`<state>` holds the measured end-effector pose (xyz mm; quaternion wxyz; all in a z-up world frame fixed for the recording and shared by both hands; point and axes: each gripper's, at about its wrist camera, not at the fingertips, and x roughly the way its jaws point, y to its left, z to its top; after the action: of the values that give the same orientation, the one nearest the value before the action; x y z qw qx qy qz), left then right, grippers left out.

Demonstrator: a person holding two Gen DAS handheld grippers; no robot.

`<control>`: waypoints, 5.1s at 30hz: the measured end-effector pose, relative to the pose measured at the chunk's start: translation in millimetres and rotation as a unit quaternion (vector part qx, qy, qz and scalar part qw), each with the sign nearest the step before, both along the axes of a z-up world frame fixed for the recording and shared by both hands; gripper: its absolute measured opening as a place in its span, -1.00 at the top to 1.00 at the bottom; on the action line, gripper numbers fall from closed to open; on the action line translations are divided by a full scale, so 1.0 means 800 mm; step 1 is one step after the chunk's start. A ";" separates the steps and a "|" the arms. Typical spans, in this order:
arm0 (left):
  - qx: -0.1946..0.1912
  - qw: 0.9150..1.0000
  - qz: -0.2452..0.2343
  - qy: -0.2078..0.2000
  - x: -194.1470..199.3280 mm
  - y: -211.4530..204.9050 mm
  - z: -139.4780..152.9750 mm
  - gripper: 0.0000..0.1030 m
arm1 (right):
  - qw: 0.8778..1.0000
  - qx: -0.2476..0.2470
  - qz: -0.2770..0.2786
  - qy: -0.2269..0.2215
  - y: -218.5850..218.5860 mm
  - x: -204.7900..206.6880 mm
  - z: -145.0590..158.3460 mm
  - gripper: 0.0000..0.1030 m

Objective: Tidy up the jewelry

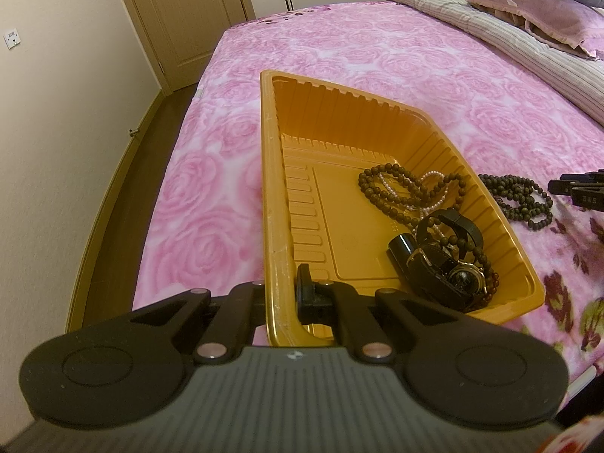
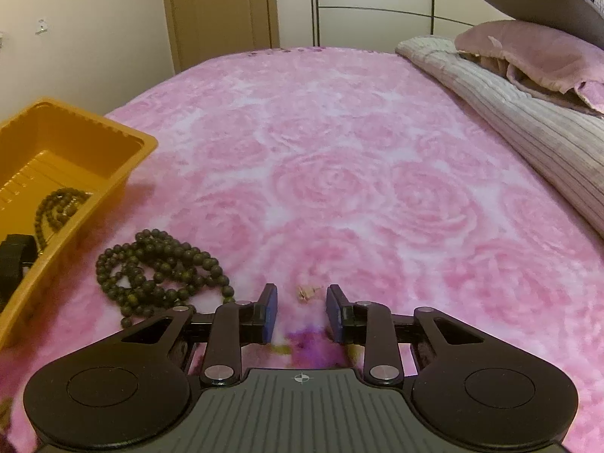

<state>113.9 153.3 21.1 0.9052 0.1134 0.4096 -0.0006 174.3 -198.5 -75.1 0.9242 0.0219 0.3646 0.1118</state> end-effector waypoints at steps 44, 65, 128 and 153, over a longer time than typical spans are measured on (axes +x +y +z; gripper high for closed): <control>0.001 1.000 0.000 0.000 0.000 -0.001 0.000 0.94 | 0.978 0.015 0.171 -0.119 0.088 -0.052 0.101 0.84; 0.000 1.000 0.000 0.000 0.000 -0.001 0.001 0.94 | 0.945 0.046 0.305 -0.111 0.205 -0.058 0.116 0.84; -0.001 1.000 0.001 -0.001 -0.001 -0.004 0.003 0.93 | 0.994 0.001 0.099 -0.040 0.017 -0.055 0.039 0.47; 0.000 1.000 0.000 -0.002 -0.001 -0.005 0.003 0.93 | 0.989 -0.066 0.121 -0.052 0.029 -0.027 0.080 0.87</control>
<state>112.9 149.6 23.3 0.9059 0.1131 0.4082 -0.0002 152.4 -175.2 -11.0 0.9209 -0.0892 0.3225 0.1998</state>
